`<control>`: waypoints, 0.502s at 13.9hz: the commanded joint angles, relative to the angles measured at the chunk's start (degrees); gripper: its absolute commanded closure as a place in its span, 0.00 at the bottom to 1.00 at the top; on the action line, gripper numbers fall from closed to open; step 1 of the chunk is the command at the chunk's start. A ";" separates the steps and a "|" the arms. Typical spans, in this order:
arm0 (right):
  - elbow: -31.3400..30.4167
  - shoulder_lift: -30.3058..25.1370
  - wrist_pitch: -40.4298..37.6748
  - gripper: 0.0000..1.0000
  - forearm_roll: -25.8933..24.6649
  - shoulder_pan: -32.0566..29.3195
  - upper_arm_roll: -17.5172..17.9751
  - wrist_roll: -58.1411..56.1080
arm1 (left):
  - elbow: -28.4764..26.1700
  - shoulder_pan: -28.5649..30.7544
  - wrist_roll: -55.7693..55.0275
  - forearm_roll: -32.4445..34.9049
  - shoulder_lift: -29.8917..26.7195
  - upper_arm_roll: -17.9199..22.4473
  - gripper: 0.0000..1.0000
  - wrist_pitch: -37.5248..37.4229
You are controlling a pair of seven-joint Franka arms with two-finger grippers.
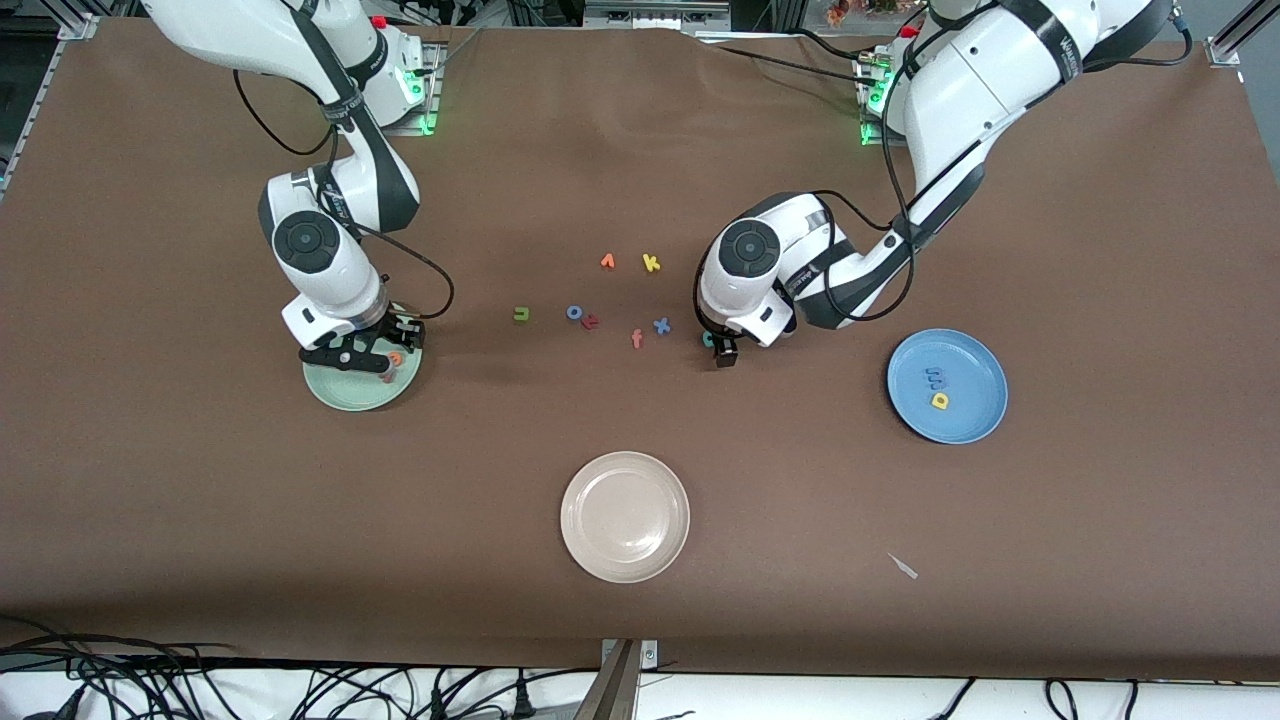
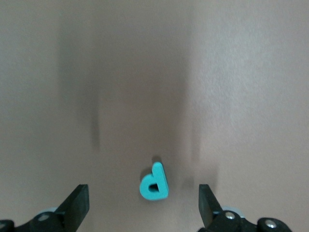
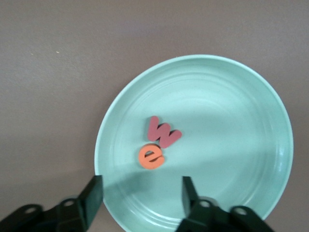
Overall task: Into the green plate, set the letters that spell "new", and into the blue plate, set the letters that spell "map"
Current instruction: 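Place the orange e on the green plate while the left gripper reaches the teal p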
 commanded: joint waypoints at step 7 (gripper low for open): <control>0.82 0.19 0.00 0.22 0.12 1.22 11.23 25.21 | 0.58 -5.15 -1.92 2.21 1.49 5.84 0.02 3.49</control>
